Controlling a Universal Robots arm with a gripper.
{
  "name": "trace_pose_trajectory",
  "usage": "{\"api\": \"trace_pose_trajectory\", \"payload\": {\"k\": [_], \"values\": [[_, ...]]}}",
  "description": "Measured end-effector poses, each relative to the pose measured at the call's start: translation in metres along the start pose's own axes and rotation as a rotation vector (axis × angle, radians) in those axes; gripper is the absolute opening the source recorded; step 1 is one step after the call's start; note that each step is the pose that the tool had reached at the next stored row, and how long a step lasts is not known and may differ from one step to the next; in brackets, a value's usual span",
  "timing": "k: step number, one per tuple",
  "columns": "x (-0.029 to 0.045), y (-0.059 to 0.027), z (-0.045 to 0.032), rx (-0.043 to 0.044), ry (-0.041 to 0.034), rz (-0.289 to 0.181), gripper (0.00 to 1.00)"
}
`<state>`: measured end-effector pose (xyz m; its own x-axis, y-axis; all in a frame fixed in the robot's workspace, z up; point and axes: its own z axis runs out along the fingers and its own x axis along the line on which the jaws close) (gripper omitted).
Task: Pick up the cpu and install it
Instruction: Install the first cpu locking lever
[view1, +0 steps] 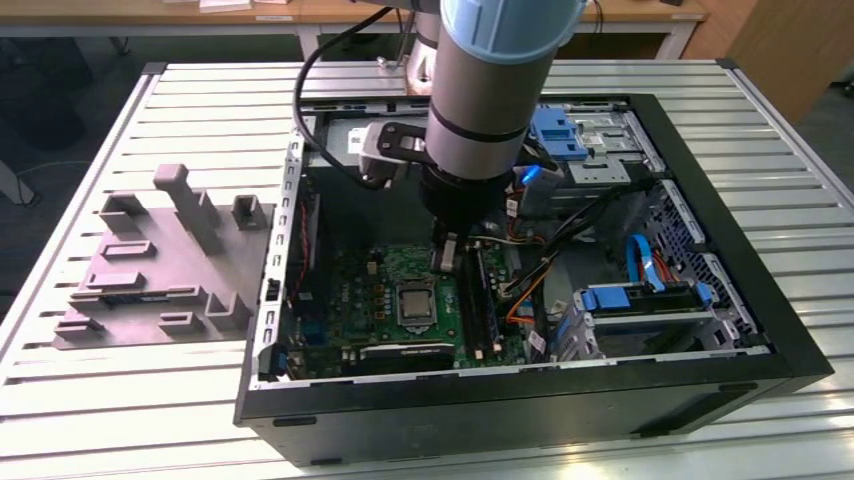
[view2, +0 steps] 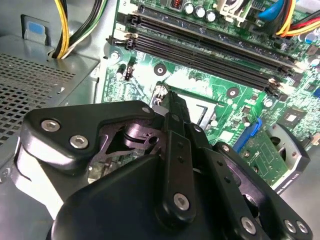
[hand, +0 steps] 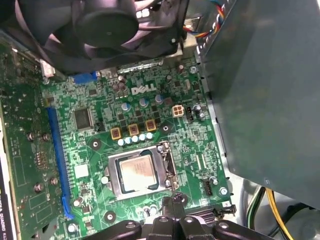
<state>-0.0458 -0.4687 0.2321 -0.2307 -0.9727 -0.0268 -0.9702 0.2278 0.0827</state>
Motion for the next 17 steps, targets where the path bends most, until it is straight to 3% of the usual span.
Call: {"api": "trace_pose_trajectory", "payload": {"k": [12, 17], "values": [[0.0019, 0.0003, 0.0016, 0.0003, 0.0107, -0.109, 0.11], [0.0023, 0.0004, 0.0023, 0.0024, 0.0346, -0.131, 0.11]]}}
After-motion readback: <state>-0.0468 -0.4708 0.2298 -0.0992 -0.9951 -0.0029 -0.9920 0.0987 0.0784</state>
